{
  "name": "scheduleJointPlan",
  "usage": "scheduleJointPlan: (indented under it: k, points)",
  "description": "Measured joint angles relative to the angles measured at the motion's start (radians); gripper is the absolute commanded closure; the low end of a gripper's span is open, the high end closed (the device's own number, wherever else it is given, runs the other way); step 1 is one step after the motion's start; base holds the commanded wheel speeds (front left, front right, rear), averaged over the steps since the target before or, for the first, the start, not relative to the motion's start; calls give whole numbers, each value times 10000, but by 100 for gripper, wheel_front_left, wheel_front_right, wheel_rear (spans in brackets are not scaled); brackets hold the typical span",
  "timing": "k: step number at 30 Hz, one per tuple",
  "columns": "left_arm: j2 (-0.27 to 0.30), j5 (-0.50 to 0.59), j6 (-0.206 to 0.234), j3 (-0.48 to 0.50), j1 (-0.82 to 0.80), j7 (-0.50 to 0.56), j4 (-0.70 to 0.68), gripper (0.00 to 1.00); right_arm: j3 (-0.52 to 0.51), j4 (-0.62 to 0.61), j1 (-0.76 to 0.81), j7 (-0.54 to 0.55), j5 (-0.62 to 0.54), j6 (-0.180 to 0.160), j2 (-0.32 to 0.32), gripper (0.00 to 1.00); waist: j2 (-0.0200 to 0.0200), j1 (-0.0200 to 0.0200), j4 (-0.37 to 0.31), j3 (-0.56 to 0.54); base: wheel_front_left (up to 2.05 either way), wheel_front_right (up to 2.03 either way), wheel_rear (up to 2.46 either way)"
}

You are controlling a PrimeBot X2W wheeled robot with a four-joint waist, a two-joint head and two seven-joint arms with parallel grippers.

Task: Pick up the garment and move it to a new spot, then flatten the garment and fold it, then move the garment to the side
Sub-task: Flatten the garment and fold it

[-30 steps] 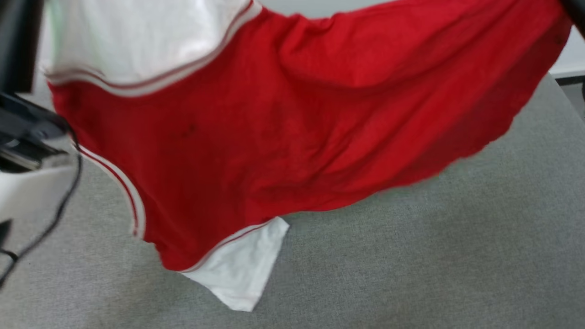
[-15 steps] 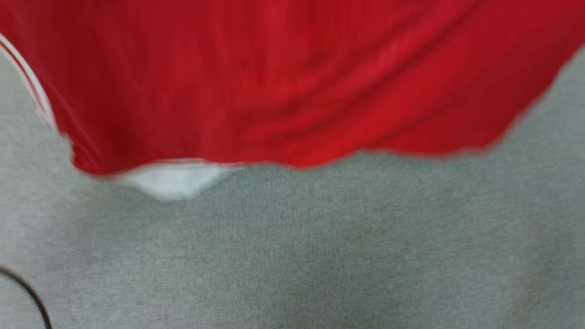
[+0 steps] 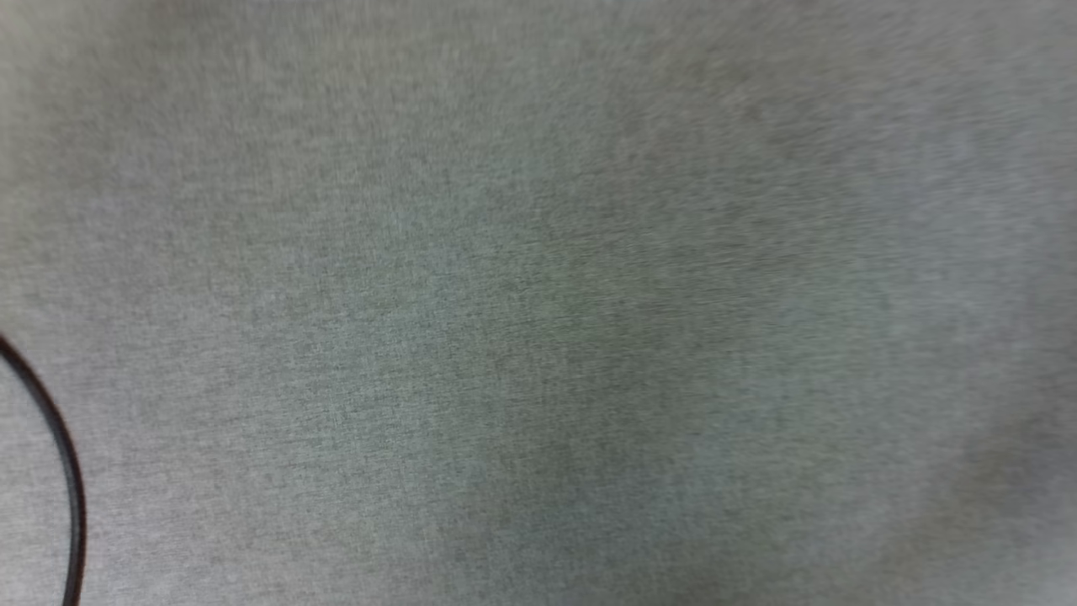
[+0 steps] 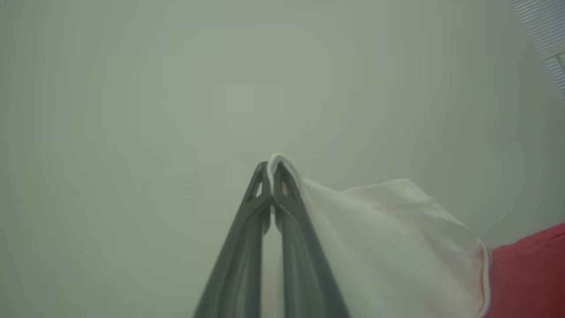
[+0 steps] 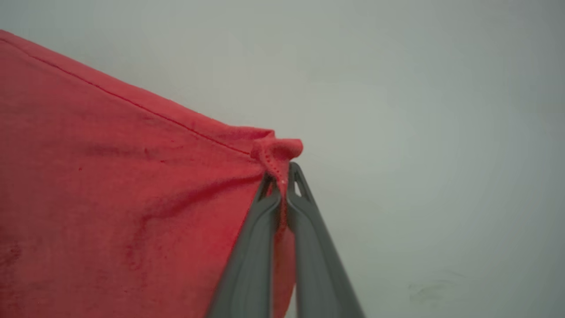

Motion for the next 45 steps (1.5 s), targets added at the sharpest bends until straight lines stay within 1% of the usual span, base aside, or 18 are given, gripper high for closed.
scheduleJointPlan:
  k: [4, 7, 9, 12, 15, 17, 21, 24, 25, 29, 33, 36, 38, 39, 40, 41, 42, 45]
  points:
    - [-690, 217, 2, -42, -1195, -1014, 1808, 100, 209, 1248, -1203, -782, -573, 0, 77, 100, 0, 0, 230, 562, 0, 0, 0]
    - [-1024, 261, 2, -23, -1704, -1712, 2972, 100, 255, 2128, -1801, -1486, -1045, 0, 247, 100, 0, 0, 419, 896, 0, 0, 0]
    - [-1283, 167, -12, 6, -1815, -1964, 3620, 100, 320, 2677, -2003, -1948, -1141, 2, 407, 100, 0, 0, 539, 1082, 0, 0, 0]
    - [-1503, 148, -105, -109, -1822, -2180, 4201, 100, 393, 3425, -2052, -2495, -1193, 0, 531, 100, 0, 0, 727, 1290, 0, 0, 0]
    - [-1680, 75, -178, -295, -1197, -2265, 4431, 100, 748, 3939, -1748, -2932, -1152, 0, 610, 100, 0, 0, 909, 1341, 0, 0, 0]
    - [-1810, -13, -211, -320, -361, -2270, 4343, 100, 1076, 4217, -1261, -3170, -1066, 0, 635, 100, 0, 0, 969, 1248, 0, 0, 0]
    - [-2209, -313, -226, 17, 1798, -2286, 3605, 100, 1521, 4681, -96, -3626, -731, 0, 587, 100, 0, -1, 1055, 869, 0, 0, 0]
    - [-2458, -276, -234, 86, 3768, -2286, 3093, 100, 1965, 4959, 995, -3881, -428, 0, 558, 100, 0, -1, 1110, 446, 0, 0, 0]
    - [-2587, -169, -236, 92, 5077, -2286, 2694, 100, 2303, 5112, 1686, -4029, -245, 0, 506, 100, 0, -1, 1138, 115, 0, 0, 0]
    - [-2786, 4, -236, 178, 7693, -2286, 1910, 100, 2842, 5306, 3030, -4278, 355, 0, 339, 100, 0, -2, 1191, -675, 0, 0, 0]
    - [-2754, 90, -236, 94, 10013, -2288, 1264, 100, 3457, 5267, 4417, -4420, 951, 0, 107, 100, 0, -3, 1249, -1549, 0, 0, 0]
    - [-2692, -33, -234, -151, 11749, -2282, 1034, 100, 3822, 5076, 5465, -4410, 1496, 2, -81, 100, 0, -3, 1288, -2226, 0, 0, 0]
    - [-2594, -123, -117, -230, 12733, -2238, 736, 100, 3923, 4934, 6083, -4429, 1802, 0, -213, 100, 0, -4, 1309, -2661, 0, 0, 0]
    - [-2499, -161, -117, -305, 13140, -2144, 587, 100, 4011, 4863, 6375, -4416, 1916, 0, -288, 100, 0, -4, 1317, -2862, 0, 0, 0]
    - [-2499, -161, -117, -305, 13140, -2144, 587, 100, 4011, 4863, 6375, -4416, 1916, 0, -288, 100, 0, -4, 1317, -2862, 0, 0, 0]
    - [-2332, -278, -25, -364, 14000, -1931, 249, 100, 4240, 4723, 6932, -4378, 2063, 0, -439, 100, 0, -4, 1325, -3239, 0, 0, 0]
    - [-2332, -278, -25, -364, 14000, -1931, 249, 100, 4240, 4723, 6932, -4378, 2063, 0, -439, 100, 0, -4, 1325, -3239, 0, 0, 0]
    - [-2008, -437, 107, -422, 15180, -1590, -295, 100, 4493, 4600, 7697, -4280, 2197, 0, -665, 100, 0, -5, 1317, -3743, 0, 0, 0]
